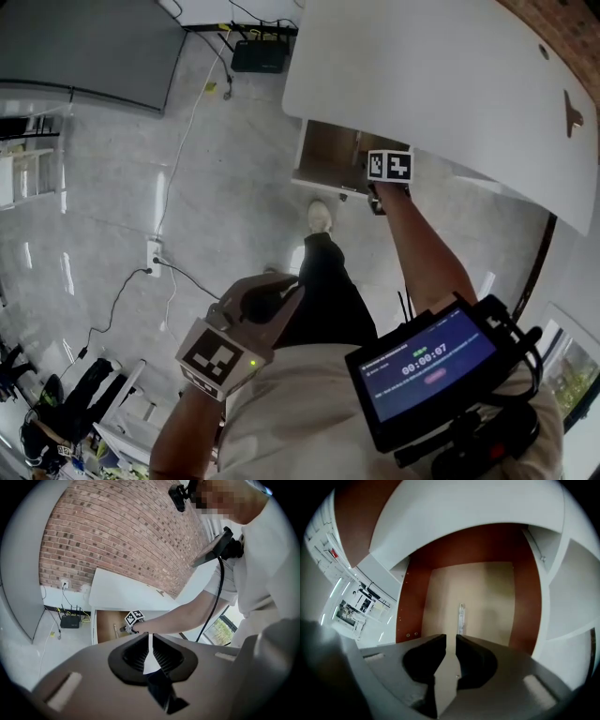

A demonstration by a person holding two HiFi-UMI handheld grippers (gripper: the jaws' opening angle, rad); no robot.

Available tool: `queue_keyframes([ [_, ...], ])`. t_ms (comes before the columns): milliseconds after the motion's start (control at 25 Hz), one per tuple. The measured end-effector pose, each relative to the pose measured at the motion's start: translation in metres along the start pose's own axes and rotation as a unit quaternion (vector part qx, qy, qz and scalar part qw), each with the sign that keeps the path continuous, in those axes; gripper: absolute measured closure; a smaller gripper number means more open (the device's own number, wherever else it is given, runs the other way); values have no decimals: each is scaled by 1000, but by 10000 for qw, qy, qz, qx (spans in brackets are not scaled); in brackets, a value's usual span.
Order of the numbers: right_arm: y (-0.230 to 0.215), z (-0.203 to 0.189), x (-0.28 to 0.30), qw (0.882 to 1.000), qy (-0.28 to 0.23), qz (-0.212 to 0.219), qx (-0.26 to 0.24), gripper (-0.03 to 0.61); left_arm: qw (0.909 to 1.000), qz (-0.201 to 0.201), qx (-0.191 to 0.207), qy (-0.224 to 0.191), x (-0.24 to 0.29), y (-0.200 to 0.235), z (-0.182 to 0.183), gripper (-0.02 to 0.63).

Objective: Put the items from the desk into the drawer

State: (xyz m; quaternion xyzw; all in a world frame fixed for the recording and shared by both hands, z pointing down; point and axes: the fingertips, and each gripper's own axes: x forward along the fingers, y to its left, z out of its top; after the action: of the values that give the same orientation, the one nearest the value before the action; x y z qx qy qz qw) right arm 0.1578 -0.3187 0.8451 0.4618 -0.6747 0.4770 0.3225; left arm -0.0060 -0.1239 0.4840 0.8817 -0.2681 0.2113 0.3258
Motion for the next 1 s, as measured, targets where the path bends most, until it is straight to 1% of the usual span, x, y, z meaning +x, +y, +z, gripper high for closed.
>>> queue_keyframes([
  [160, 13, -6, -44, 10000, -26, -53, -56, 520, 10000, 27, 43, 12, -21, -15, 19, 580],
  [240, 24, -9, -53, 10000, -55, -5, -41, 520, 10000, 72, 23, -28, -26, -7, 22, 580],
  [320, 35, -9, -64, 9998, -55, 99, -151, 520, 9999, 133, -5, -54, -26, 1, 27, 580],
  [440, 45, -3, -90, 9985, -88, 201, -503, 520, 9996, 168, 87, -190, -20, 1, 46, 580],
  [560, 60, -5, -120, 9951, -100, 282, -945, 531, 9991, 81, 218, -366, -22, -6, 64, 580],
  [640, 75, -11, -142, 9922, -80, 288, -1212, 546, 9986, 17, 324, -409, -30, -10, 70, 585],
  [720, 91, -18, -166, 9879, -50, 228, -1534, 575, 9982, -43, 425, -427, -40, -12, 74, 600],
  [800, 109, -25, -190, 9837, -108, 179, -1789, 575, 9977, -142, 528, -409, -51, -14, 74, 606],
  [1000, 165, -53, -244, 9796, -393, 286, -1951, 575, 9952, -455, 776, -386, -88, -24, 61, 606],
])
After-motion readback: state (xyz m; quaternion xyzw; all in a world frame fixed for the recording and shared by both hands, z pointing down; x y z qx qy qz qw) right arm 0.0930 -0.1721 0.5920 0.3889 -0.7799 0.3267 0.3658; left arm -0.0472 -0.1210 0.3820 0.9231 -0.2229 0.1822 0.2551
